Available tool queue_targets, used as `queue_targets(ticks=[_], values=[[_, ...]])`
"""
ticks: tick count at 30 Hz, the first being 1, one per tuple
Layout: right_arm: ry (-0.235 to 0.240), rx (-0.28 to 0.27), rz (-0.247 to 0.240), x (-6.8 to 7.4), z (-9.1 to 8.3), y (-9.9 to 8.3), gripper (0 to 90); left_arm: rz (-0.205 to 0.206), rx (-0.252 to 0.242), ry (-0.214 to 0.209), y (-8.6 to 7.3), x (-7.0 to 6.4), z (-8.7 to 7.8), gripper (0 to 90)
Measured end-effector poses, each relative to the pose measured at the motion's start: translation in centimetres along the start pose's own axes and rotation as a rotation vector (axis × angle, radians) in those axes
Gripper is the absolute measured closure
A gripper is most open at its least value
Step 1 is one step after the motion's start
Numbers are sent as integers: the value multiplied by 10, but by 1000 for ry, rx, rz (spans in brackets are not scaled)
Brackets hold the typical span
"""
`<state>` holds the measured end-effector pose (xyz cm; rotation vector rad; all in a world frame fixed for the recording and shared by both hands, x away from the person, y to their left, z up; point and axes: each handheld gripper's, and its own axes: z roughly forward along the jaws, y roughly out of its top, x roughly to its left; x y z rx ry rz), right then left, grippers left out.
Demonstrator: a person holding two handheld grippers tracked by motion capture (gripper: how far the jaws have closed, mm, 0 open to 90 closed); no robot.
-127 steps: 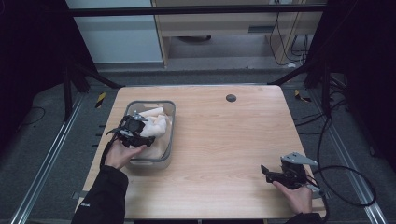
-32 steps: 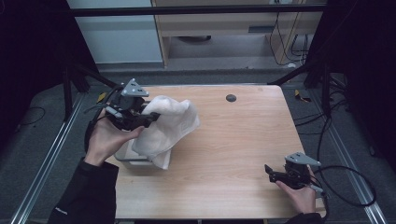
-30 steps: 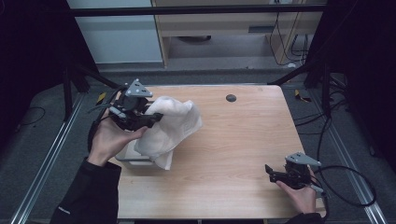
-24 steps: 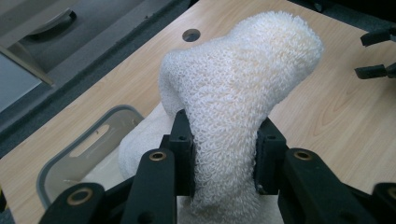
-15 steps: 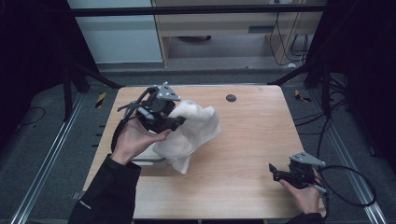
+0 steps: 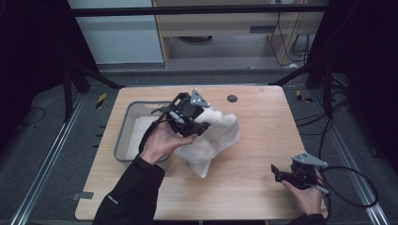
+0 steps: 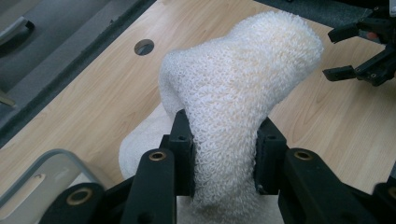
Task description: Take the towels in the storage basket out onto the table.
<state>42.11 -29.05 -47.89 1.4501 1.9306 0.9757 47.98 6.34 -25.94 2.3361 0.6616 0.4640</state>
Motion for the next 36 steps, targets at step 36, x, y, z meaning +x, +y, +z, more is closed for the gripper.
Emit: queue_targets(ticks=[36], values=[[9, 26, -23, 2, 3, -2, 117, -41, 37, -3, -45, -34, 103, 559]])
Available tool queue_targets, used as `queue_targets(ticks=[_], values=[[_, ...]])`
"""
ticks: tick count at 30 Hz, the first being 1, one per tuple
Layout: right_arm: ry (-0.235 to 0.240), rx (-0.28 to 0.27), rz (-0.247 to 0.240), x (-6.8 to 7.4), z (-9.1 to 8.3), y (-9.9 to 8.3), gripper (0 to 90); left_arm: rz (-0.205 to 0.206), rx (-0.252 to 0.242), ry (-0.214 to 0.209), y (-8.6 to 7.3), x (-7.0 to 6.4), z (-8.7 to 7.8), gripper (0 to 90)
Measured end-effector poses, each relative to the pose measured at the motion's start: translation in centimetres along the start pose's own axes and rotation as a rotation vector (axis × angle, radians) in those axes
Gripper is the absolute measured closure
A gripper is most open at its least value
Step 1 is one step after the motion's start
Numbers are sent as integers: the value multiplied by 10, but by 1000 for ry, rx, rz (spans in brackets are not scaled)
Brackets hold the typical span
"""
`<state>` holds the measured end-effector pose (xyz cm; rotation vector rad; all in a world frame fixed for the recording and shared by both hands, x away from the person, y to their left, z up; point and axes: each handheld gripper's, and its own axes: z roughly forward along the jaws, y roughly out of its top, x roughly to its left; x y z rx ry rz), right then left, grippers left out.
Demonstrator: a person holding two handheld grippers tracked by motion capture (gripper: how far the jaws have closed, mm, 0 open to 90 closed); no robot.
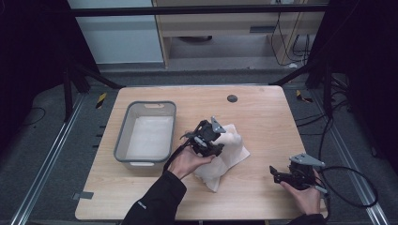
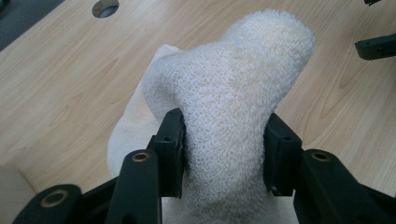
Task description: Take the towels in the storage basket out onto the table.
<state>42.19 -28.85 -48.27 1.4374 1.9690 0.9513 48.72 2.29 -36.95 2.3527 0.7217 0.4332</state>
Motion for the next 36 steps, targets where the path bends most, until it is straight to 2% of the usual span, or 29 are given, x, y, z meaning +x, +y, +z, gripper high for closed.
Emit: queue_targets(ticks=[5, 18, 27, 31, 36], values=[[3, 2, 1, 0, 0, 0, 115, -3, 3, -3, -8, -3, 7, 510], [5, 4, -1, 0, 1, -1, 114, -2, -35, 10, -20, -4, 10, 359], [3, 4, -7, 0, 1, -1, 111, -3, -72, 11, -23, -7, 6, 240], [3, 5, -6, 0, 1, -1, 110, -9, -97, -3, -27, -9, 1, 223], [4, 4, -3, 0, 1, -1, 108, -11, -104, -7, -31, -11, -3, 198]])
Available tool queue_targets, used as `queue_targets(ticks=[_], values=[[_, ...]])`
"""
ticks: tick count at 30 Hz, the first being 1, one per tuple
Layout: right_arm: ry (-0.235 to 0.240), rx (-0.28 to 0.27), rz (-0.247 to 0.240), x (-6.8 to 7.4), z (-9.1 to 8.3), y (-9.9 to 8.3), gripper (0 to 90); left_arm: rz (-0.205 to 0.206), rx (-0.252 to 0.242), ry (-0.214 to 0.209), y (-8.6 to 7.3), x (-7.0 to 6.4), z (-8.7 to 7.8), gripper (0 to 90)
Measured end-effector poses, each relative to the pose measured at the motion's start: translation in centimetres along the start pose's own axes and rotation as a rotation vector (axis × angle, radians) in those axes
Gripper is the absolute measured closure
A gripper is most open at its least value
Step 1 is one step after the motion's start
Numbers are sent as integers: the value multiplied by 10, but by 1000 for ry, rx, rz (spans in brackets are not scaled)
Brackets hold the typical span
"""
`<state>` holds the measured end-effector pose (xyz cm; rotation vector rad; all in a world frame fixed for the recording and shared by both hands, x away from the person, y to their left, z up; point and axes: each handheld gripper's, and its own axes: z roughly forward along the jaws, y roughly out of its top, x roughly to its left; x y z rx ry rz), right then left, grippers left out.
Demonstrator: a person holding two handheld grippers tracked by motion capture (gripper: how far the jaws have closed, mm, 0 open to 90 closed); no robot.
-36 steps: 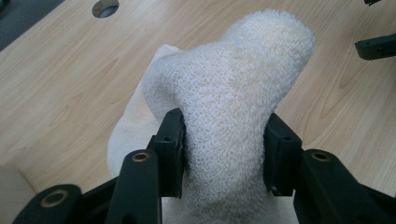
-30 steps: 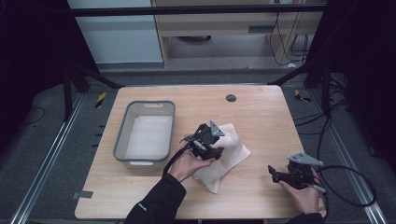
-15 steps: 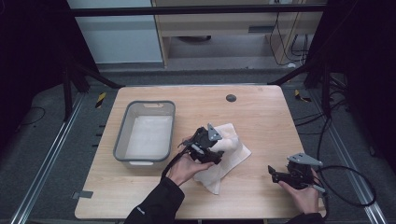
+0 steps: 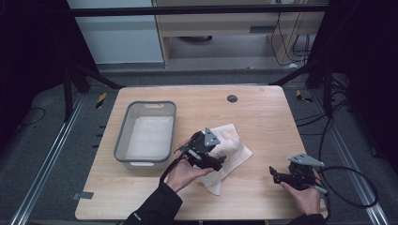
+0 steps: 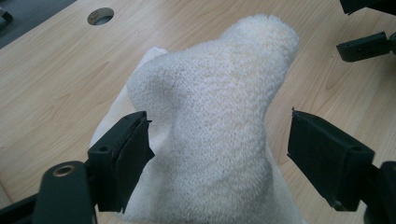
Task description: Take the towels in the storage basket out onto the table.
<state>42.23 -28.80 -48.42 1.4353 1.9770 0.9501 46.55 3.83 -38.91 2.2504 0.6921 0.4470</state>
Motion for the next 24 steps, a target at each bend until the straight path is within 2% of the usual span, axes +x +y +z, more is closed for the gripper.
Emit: queue_targets(ticks=[6, 10, 18, 24], values=[[-3, 0, -3, 0, 0, 0, 107, -12, -28, -6, -4, -1, -9, 191], [-3, 1, -1, 0, 0, 0, 107, -16, -44, 5, -8, -1, -17, 182], [-1, 2, 7, 0, -1, 0, 106, -43, -93, 48, -21, 7, -39, 179], [-6, 2, 0, -1, 0, -1, 106, -71, -129, 97, -37, 16, -56, 179]])
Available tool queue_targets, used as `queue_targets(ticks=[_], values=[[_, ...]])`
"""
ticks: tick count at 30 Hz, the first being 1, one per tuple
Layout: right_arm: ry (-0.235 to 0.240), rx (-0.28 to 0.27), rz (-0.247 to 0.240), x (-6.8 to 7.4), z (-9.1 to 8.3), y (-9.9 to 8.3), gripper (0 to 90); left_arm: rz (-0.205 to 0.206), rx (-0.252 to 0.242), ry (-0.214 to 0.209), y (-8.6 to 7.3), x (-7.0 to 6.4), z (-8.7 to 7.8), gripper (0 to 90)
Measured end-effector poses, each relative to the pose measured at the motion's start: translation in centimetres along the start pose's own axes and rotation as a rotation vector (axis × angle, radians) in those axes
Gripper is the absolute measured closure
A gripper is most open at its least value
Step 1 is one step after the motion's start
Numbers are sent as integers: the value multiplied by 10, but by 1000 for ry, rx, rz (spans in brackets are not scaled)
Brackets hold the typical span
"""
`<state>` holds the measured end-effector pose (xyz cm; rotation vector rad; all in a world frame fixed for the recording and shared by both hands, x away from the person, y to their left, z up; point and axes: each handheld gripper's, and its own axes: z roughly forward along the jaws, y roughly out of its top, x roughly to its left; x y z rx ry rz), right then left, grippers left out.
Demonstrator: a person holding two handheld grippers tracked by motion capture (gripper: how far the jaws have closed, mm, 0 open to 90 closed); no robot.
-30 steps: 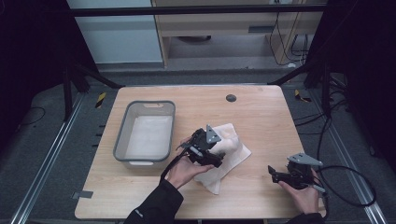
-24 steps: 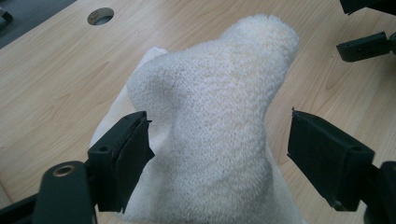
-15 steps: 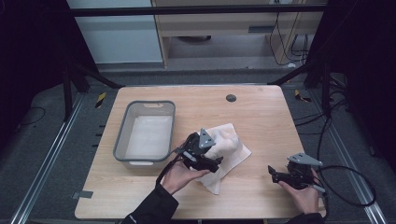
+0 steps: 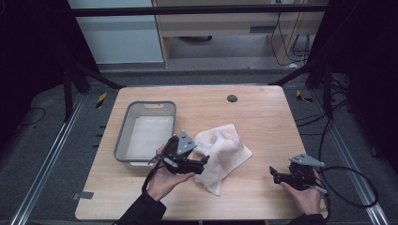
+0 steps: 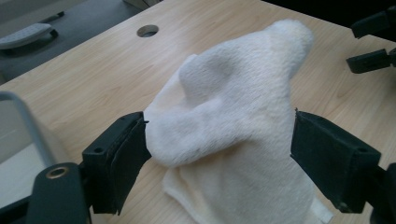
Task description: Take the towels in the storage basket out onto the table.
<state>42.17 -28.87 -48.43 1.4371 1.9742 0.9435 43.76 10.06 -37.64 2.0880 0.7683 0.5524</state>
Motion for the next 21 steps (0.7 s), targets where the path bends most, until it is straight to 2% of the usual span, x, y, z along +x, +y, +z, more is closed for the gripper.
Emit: queue_targets(ticks=[9, 21], values=[[-3, 2, 4, 0, 0, -1, 105, -66, -43, 80, -28, 24, -24, 182], [-2, 4, 15, -1, -1, -1, 104, -135, -59, 137, -65, 47, -44, 188]])
